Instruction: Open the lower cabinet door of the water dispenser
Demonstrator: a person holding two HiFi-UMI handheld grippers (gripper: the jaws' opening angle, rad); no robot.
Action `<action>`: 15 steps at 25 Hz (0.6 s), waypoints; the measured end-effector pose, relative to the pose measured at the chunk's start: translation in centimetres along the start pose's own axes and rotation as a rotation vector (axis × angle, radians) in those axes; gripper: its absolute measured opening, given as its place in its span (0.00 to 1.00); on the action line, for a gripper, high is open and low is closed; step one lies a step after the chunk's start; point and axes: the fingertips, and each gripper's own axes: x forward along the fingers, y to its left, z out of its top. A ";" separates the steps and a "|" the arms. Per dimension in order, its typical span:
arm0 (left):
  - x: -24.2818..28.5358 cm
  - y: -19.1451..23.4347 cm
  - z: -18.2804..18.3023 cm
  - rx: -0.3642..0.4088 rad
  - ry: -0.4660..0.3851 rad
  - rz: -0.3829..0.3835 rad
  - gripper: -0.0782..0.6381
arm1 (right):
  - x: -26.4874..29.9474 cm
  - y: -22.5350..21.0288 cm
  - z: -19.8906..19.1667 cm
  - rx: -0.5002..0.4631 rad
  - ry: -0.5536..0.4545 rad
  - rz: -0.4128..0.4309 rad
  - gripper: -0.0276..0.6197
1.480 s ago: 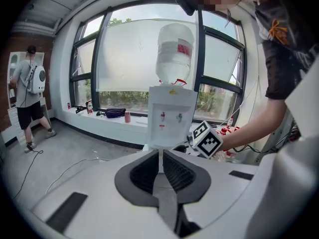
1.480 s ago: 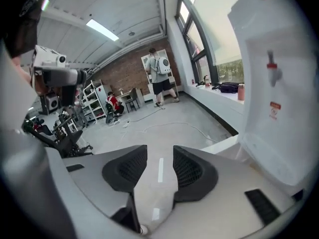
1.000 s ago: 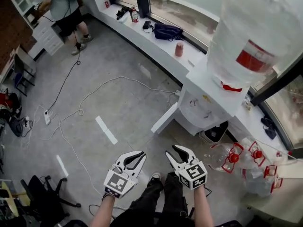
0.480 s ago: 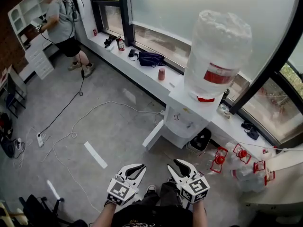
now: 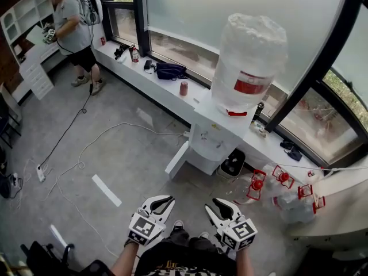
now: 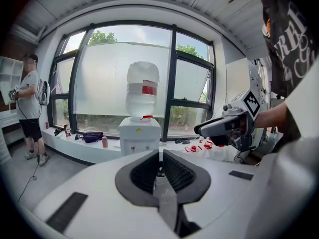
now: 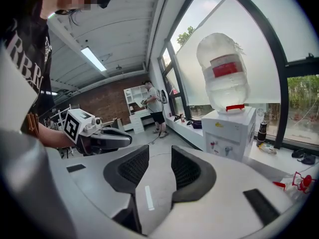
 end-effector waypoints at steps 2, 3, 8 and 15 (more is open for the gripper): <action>0.3 -1.0 0.1 0.000 -0.002 -0.015 0.15 | -1.0 0.1 -0.2 -0.002 0.002 -0.007 0.28; 0.5 -1.7 0.2 0.005 -0.004 -0.023 0.15 | -1.6 0.0 -0.3 -0.004 0.003 -0.011 0.28; 1.1 -5.3 2.0 0.046 -0.032 -0.036 0.15 | -5.8 0.3 -1.1 -0.021 -0.014 -0.014 0.28; 0.0 -13.9 3.3 0.044 -0.075 -0.017 0.15 | -12.9 1.0 -3.8 -0.030 -0.034 0.003 0.28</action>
